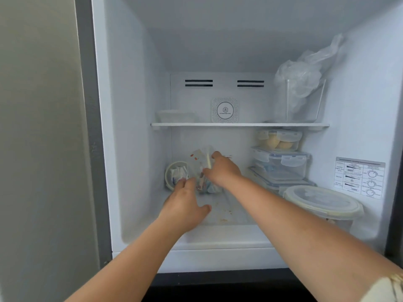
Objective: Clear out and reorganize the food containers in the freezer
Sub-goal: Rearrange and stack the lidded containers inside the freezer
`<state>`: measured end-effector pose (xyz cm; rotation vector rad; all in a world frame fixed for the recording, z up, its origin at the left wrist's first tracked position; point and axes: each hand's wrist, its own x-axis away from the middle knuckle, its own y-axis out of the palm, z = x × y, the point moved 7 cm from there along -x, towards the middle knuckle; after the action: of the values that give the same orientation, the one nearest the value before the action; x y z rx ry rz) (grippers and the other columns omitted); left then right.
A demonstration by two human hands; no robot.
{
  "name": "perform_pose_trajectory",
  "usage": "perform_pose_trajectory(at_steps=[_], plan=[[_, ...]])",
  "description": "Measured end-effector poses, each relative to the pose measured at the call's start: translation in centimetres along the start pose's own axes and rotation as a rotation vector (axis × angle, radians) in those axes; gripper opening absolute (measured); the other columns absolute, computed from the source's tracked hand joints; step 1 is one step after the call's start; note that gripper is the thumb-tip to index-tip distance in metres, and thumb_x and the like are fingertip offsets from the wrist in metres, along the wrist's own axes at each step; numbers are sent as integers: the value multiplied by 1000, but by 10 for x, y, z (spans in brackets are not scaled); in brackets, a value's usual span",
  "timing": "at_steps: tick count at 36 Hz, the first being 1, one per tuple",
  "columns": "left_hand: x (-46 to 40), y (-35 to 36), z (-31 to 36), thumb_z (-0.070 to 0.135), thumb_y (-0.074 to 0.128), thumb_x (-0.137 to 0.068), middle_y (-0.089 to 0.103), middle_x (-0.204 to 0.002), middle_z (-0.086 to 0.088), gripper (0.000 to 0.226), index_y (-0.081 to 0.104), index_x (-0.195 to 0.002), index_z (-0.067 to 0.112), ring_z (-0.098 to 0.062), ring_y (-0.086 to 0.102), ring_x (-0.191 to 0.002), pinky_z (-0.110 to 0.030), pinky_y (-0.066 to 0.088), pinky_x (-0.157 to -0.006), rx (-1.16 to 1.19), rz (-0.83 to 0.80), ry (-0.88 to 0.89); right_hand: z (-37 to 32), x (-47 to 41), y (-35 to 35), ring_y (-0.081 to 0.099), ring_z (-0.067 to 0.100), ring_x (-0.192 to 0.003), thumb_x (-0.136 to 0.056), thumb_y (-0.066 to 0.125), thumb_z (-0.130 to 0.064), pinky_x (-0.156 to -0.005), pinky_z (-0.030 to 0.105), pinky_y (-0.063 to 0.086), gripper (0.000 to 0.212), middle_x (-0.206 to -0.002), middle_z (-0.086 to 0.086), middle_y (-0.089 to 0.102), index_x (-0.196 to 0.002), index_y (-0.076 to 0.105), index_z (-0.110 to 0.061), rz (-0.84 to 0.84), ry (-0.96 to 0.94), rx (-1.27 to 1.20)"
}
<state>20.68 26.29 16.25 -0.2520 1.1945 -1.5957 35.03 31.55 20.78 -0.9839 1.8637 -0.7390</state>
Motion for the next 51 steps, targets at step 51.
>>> perform_pose_trajectory(at_steps=[51], plan=[[21, -25, -11, 70, 72, -35, 52, -113, 2, 73, 44, -94, 36, -15, 59, -97, -34, 54, -76, 349, 52, 14, 25, 126, -59, 48, -8, -92, -66, 82, -38, -69, 3, 31, 33, -98, -15, 53, -84, 55, -32, -45, -343, -380]])
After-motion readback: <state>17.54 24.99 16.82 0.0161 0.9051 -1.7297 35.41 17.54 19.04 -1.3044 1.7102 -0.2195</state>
